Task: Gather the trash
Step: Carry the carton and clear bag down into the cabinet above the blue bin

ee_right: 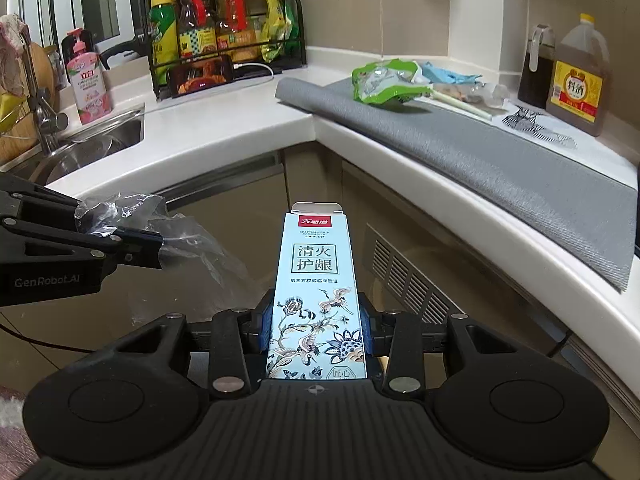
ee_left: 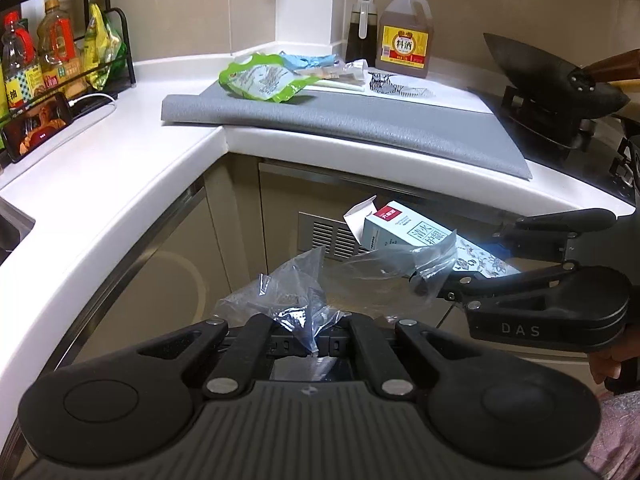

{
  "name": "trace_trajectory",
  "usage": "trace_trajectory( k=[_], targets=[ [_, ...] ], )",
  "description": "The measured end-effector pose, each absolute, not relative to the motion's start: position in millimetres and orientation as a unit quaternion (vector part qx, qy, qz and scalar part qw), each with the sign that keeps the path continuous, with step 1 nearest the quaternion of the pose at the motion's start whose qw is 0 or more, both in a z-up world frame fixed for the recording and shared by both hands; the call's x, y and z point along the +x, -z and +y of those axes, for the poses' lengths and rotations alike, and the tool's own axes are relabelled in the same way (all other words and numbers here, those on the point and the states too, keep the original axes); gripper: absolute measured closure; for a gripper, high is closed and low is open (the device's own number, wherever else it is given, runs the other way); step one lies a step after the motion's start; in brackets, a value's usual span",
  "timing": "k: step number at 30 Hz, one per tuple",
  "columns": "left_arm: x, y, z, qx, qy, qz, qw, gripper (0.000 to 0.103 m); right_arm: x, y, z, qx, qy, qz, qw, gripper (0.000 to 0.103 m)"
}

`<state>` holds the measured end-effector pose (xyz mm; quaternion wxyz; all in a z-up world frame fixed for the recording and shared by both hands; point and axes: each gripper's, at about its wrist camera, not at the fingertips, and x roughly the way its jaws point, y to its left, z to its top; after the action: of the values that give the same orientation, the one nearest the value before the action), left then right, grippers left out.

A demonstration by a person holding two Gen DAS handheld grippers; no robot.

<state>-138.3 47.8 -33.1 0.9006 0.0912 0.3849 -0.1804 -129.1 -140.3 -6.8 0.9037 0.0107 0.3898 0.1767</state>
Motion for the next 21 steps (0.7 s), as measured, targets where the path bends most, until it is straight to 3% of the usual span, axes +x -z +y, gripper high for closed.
trace_trajectory(
  k=[21],
  targets=[
    [-120.0,48.1,41.9,0.095,0.186,0.407,0.889,0.103,-115.0,20.0,-139.3,0.009,-0.179,0.417,0.891,0.061]
  ],
)
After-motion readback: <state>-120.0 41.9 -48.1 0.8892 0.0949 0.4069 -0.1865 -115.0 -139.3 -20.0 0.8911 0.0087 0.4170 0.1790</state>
